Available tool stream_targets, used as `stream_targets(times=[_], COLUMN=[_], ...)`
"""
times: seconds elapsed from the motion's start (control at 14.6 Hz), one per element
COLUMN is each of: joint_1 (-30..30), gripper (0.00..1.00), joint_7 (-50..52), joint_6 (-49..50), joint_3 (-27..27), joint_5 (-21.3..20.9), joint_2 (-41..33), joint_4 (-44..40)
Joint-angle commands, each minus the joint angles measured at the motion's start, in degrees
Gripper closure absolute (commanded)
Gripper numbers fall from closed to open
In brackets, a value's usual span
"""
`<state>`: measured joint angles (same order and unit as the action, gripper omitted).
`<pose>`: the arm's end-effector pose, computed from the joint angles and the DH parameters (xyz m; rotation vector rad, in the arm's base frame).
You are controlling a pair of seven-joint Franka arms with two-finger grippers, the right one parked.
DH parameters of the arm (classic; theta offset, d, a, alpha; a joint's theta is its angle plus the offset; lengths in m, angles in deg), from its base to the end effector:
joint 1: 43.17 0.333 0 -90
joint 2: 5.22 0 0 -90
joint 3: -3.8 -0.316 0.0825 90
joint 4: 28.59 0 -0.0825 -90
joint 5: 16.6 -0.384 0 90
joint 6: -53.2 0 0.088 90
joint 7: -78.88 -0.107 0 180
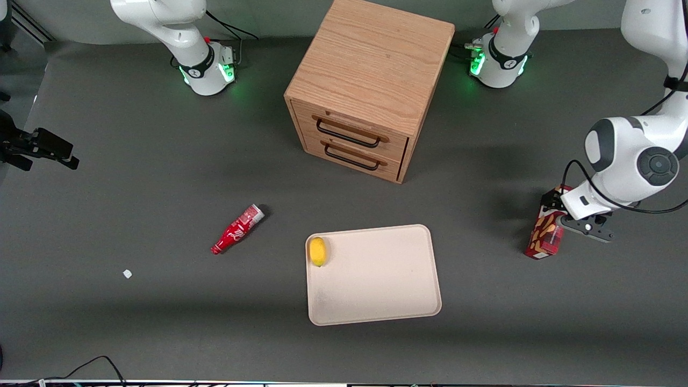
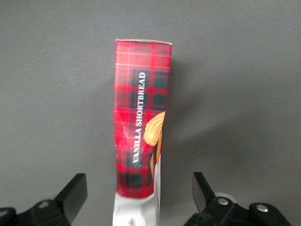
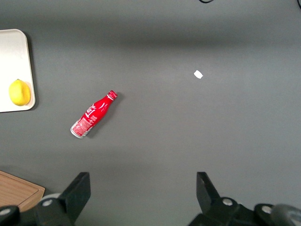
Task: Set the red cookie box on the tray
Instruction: 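Close the left gripper on the cookie box and lift it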
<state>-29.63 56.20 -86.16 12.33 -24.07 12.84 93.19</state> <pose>0.5722 0.0514 0.2618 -3.0427 0.6174 0.0188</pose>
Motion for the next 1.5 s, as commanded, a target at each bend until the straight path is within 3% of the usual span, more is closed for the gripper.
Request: stream_targets(times=[0.0,0.21,0.34,0.41,0.68,1.09,1.44], joint_1=[-0.6,-0.6,-0.6,-0.6,-0.7,-0.5,-1.8], gripper=[0.00,0.00,0.13,0.26,1.00,1.00,1.00], joint_7=[-0.3,-0.3,-0.3,0.0,0.4,1.1,4.7], joint_6=[-3.2,-4.9,-5.0,-5.0,-4.3,-1.5,16.9], joint_3=[-0.5,-0.6,-0.6,-0.6,-0.6,-0.5,0.2], joint_5=[-0.7,-0.7,-0.7,-0.7,-0.6,-0.4,0.7], joint_2=[1.4,2.8,3.0,3.4,3.6,1.1,-2.7], joint_4=[0.7,0.9,0.9,0.9,0.7,-0.7,-12.2])
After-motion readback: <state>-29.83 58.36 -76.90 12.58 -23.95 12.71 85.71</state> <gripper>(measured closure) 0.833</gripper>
